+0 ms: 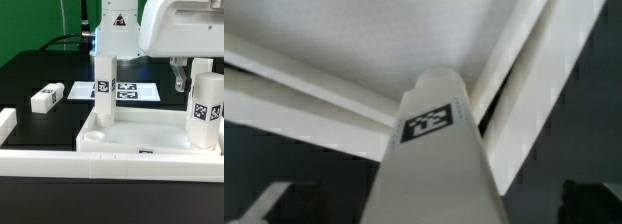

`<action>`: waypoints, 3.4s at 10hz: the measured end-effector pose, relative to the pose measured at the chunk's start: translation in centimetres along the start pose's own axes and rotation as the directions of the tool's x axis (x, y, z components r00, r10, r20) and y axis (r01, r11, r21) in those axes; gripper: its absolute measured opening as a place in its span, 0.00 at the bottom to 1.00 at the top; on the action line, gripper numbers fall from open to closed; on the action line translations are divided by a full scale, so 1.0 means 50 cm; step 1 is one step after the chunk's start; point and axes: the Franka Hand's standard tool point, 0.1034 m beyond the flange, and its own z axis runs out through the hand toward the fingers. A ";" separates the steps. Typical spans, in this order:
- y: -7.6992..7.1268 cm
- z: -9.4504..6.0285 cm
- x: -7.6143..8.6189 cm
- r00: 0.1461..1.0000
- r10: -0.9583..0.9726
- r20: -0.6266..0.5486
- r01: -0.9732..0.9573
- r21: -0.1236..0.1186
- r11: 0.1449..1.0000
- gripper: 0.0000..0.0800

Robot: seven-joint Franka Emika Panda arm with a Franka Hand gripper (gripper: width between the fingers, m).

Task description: Assemble desk

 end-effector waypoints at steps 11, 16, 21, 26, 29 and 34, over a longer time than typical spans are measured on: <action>0.006 0.003 -0.003 0.886 0.463 0.013 -0.463 0.027 0.886 0.36; 0.010 0.007 -0.003 0.634 0.773 0.031 -0.773 0.033 0.633 0.36; 0.008 0.008 0.000 0.430 0.902 0.038 -0.903 0.025 0.429 0.36; -0.011 0.006 0.003 0.745 0.666 0.023 -0.667 0.013 0.745 0.81; -0.008 0.004 0.007 0.939 0.345 0.004 -0.345 0.014 0.939 0.81; 0.005 0.003 0.005 0.998 -0.056 0.001 0.056 0.002 0.998 0.81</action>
Offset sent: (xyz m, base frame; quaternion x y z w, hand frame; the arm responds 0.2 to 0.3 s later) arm 0.0000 0.0000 0.0000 0.0000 0.0000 0.0000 1.0000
